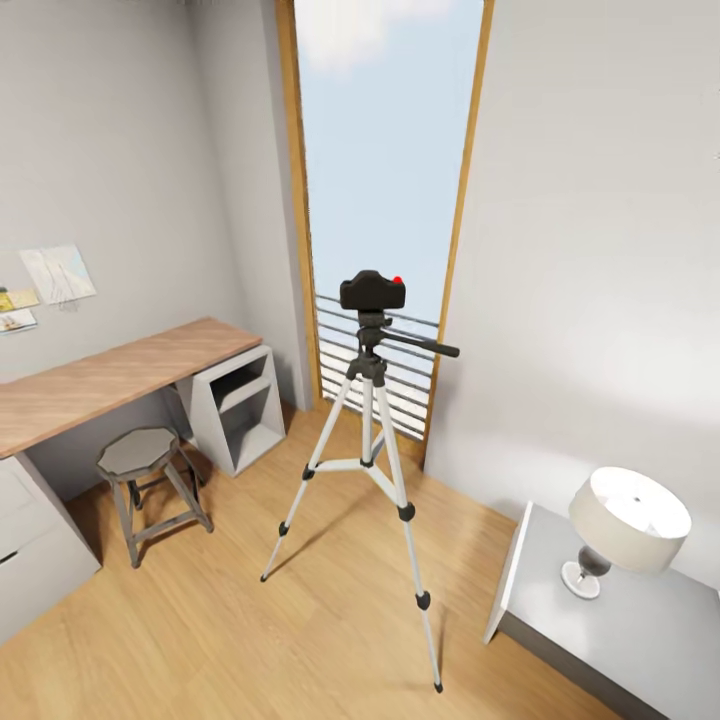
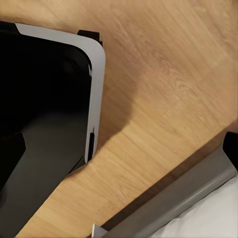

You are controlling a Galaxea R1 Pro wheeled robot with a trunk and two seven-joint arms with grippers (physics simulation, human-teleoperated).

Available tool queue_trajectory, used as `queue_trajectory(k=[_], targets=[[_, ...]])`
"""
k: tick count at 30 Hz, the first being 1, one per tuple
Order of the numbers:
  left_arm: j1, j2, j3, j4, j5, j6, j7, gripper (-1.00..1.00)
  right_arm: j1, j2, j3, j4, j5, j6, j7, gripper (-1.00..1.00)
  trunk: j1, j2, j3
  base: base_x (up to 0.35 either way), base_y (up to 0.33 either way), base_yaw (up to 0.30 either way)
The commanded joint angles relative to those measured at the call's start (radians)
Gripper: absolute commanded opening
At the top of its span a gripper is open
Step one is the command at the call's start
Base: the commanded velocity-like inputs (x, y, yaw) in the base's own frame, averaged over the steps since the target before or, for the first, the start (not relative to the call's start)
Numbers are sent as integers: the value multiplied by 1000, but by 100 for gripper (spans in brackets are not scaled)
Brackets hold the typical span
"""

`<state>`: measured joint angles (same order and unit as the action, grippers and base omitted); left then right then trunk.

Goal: Attach the digital camera to the camera tripod in the bedroom.

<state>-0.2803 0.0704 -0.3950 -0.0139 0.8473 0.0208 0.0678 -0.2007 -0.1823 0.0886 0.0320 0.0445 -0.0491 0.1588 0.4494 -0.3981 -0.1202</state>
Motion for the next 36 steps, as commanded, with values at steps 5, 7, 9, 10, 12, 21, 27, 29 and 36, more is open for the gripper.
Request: queue_trajectory(k=[5, 7, 9, 10, 12, 21, 27, 29, 36], targets=[[0, 0, -8, -1, 7, 2, 4, 100, -2, 0, 7, 3, 5, -4, 0, 100, 1, -2, 6, 0, 0, 0], [0, 0, -8, -1, 7, 2, 4, 100, -2, 0, 8, 3, 5, -4, -1, 100, 1, -2, 9, 0, 0, 0], [0, 0, -8, -1, 7, 2, 4, 100, -2, 0, 8, 3, 5, -3, -2, 100, 1, -2, 13, 0, 0, 0], [0, 0, -8, -1, 7, 2, 4, 100, -2, 0, 8, 3, 5, -3, -2, 100, 1, -2, 14, 0, 0, 0], [0, 0, -8, -1, 7, 2, 4, 100, -2, 0, 8, 3, 5, -2, -3, 100, 1, -2, 17, 0, 0, 0], [0, 0, -8, -1, 7, 2, 4, 100, -2, 0, 8, 3, 5, -2, -7, 100, 1, -2, 32, 0, 0, 0], [0, 0, -8, -1, 7, 2, 4, 100, 1, 1, 7, 3, 5, -2, -8, 100, 1, -2, 41, 0, 0, 0], [0, 0, -8, -1, 7, 2, 4, 100, 2, 0, 7, 3, 5, -2, -9, 100, 1, -2, 45, 0, 0, 0], [0, 1, -8, -1, 7, 2, 4, 100, 3, 1, 7, 3, 5, -3, -9, 100, 1, -2, 56, 0, 0, 0]])
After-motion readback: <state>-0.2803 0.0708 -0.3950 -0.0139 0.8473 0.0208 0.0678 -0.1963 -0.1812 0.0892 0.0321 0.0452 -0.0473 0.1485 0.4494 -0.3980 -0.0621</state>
